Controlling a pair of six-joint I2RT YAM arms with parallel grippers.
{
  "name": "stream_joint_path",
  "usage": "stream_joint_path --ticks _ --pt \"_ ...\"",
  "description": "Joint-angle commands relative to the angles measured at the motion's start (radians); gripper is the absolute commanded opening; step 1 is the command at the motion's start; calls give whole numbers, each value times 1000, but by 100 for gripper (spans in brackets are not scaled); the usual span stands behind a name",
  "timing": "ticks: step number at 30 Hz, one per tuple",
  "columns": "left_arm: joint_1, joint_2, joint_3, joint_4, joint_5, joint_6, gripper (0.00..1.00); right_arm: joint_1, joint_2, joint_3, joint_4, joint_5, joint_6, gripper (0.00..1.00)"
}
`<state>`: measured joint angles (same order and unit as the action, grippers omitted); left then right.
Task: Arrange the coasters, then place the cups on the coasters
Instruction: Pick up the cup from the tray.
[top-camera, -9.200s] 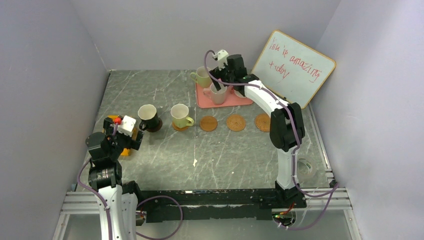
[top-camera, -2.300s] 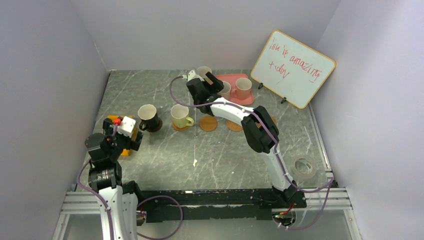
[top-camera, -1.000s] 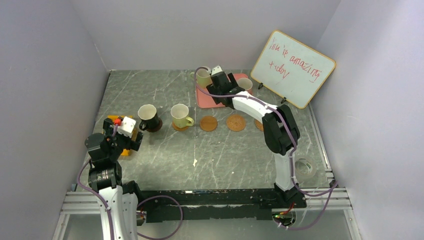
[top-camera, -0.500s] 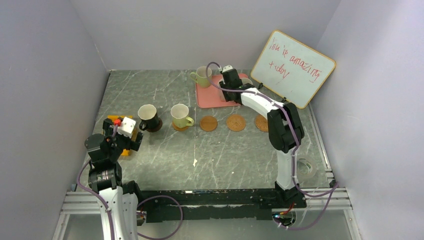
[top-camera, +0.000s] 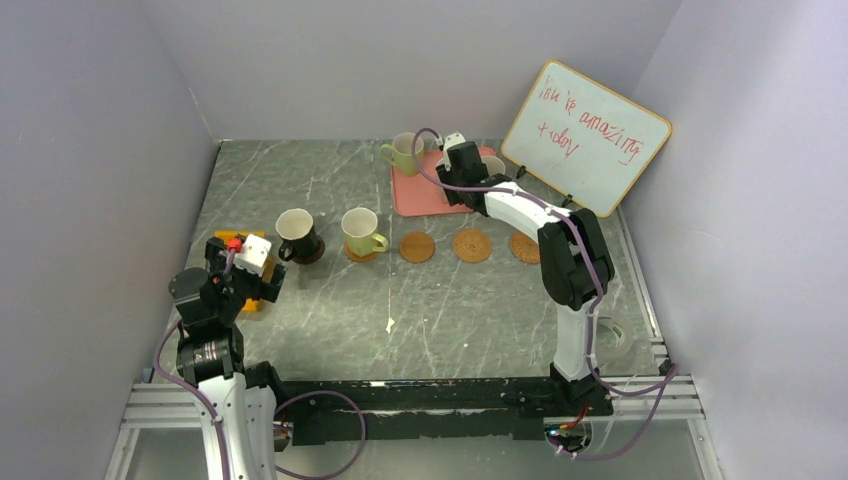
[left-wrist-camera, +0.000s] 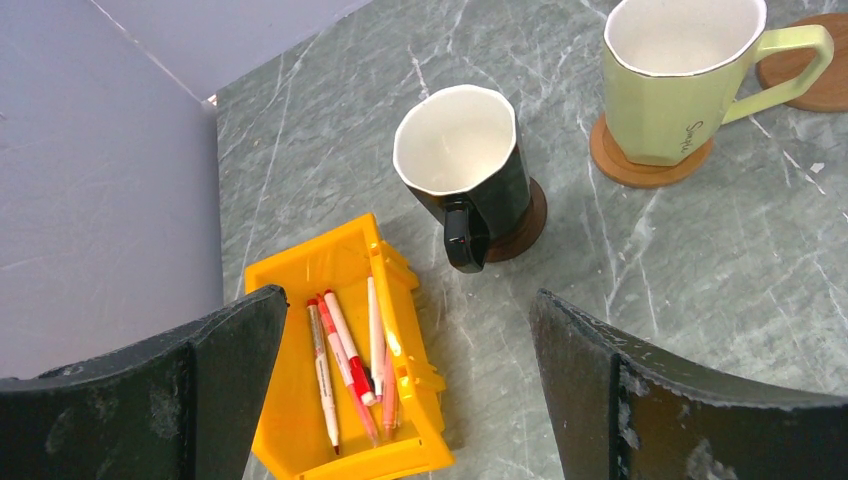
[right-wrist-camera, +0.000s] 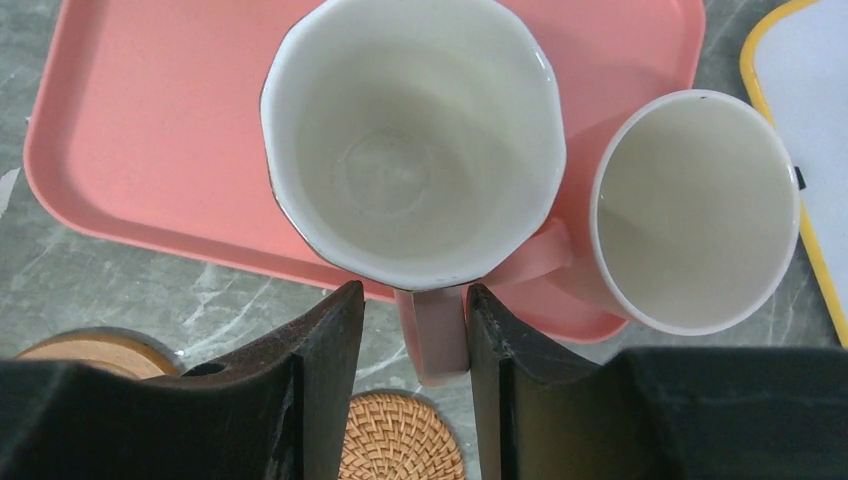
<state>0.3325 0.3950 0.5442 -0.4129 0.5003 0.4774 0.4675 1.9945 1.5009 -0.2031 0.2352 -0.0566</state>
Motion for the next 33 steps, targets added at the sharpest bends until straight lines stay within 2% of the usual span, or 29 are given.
stream_joint_path --ticks 1,15,17,18,19,20,22,25,33 --pt "8 -11 -1 6 27 9 96 0 -46 -20 78 -43 -22 46" --pt "14 -14 -1 5 32 13 96 -9 -47 -56 129 -37 -23 41" --pt "14 -15 -1 5 32 14 96 -10 -48 -58 132 -32 -21 35" --pt "14 -15 -1 5 32 14 96 -10 -48 -60 134 -34 -22 30" --pt "14 -15 -1 4 33 13 96 -10 -48 -60 134 -36 -24 19" --pt "15 -17 -1 3 33 13 96 -12 -48 -59 133 -38 -25 12" --pt "16 -17 -1 3 34 14 96 -12 -45 -55 127 -42 -24 6" --pt "17 -17 -1 3 35 15 96 -12 -39 -50 119 -43 -25 0" --pt "19 -18 -1 2 38 16 96 -13 -101 -138 193 -15 -17 0"
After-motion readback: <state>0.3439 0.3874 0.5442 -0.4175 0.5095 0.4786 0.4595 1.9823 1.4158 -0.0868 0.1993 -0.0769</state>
